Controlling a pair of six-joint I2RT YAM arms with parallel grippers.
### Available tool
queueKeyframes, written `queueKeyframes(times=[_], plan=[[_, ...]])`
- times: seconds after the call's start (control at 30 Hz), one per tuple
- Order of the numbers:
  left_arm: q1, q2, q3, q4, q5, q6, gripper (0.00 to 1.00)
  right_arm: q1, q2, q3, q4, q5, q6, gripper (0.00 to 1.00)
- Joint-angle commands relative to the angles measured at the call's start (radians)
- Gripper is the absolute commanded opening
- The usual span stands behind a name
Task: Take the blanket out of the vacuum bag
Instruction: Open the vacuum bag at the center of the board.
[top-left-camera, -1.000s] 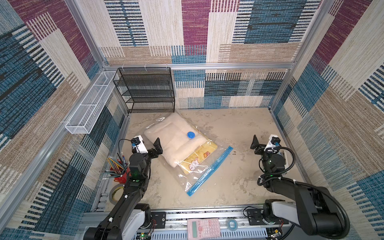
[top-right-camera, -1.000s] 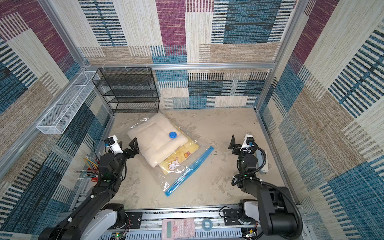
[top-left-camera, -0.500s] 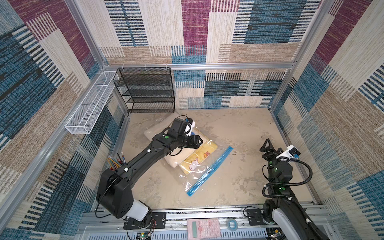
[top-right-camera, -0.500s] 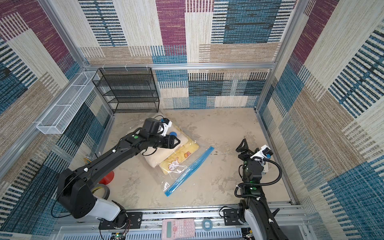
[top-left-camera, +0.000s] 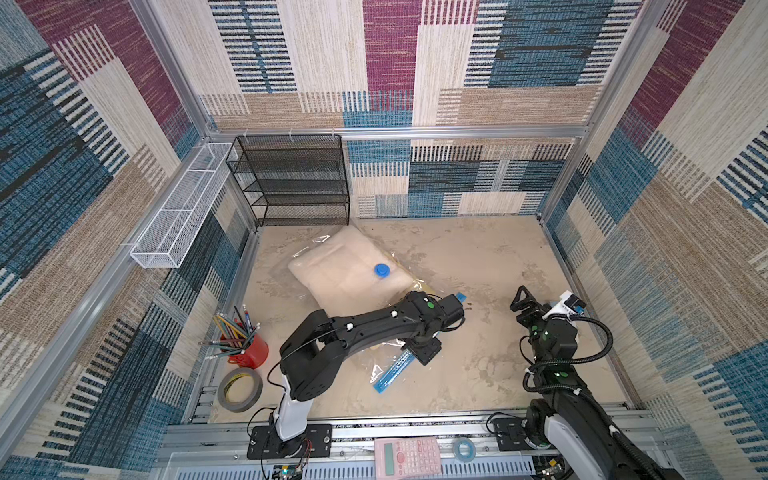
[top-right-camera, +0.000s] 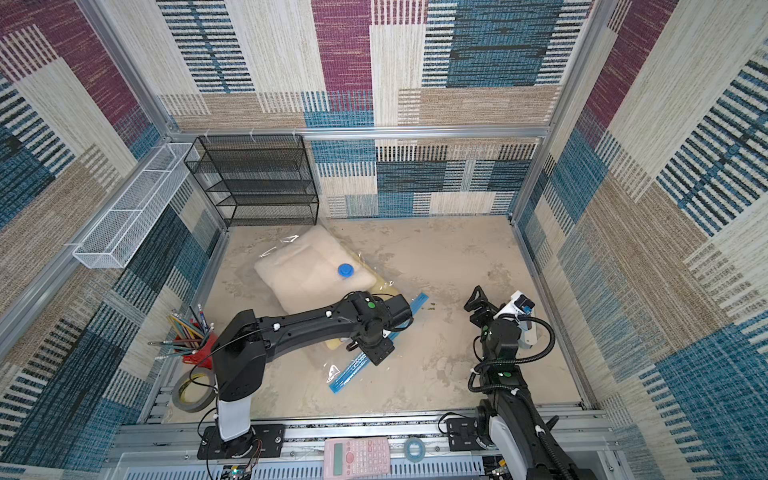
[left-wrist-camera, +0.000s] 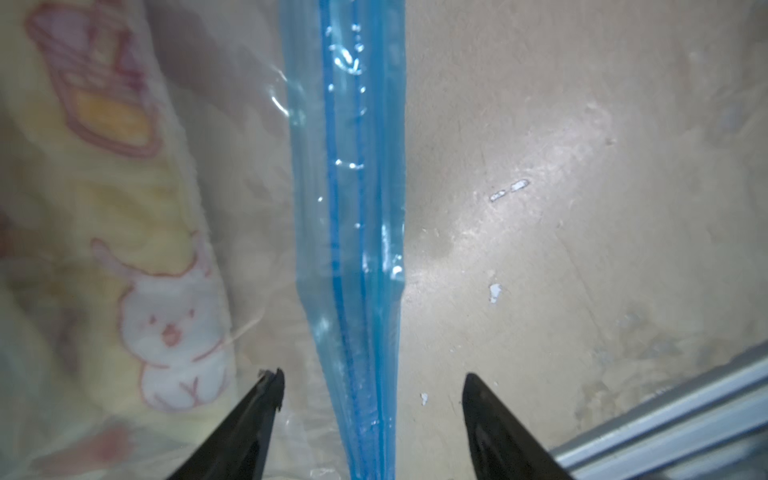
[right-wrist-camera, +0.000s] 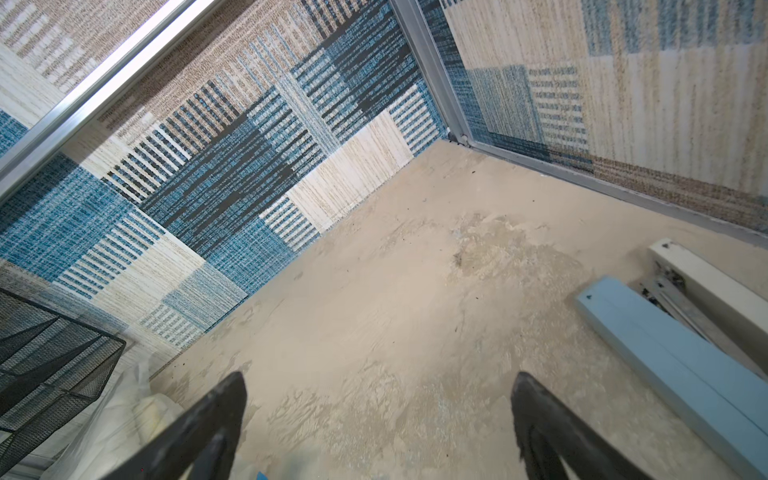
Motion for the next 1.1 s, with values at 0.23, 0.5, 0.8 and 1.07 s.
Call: queueKeyframes(times=[0.23,0.5,0.8,1.07], plan=[[-0.103,0.186,0.192,-0.124,-0.412,0.016,0.69,0.000,0.014,-0.011,0.040,-0.002,0.018,1.00],[-0.116,0.239,0.260,-0.156,-0.538,0.016,0.51,0.000,0.022,-0.015,0.049,-0.009,0.020,1.00],[-0.110,0.236,0.277,-0.176,-0.565,0.019,0.24,0.000,0.025,-0.016,0.049,-0.015,0.024,1.00],[-0.063,0.181,0.253,-0.176,-0.516,0.006,0.00,0.000,0.020,-0.014,0.043,-0.022,0.024,1.00]])
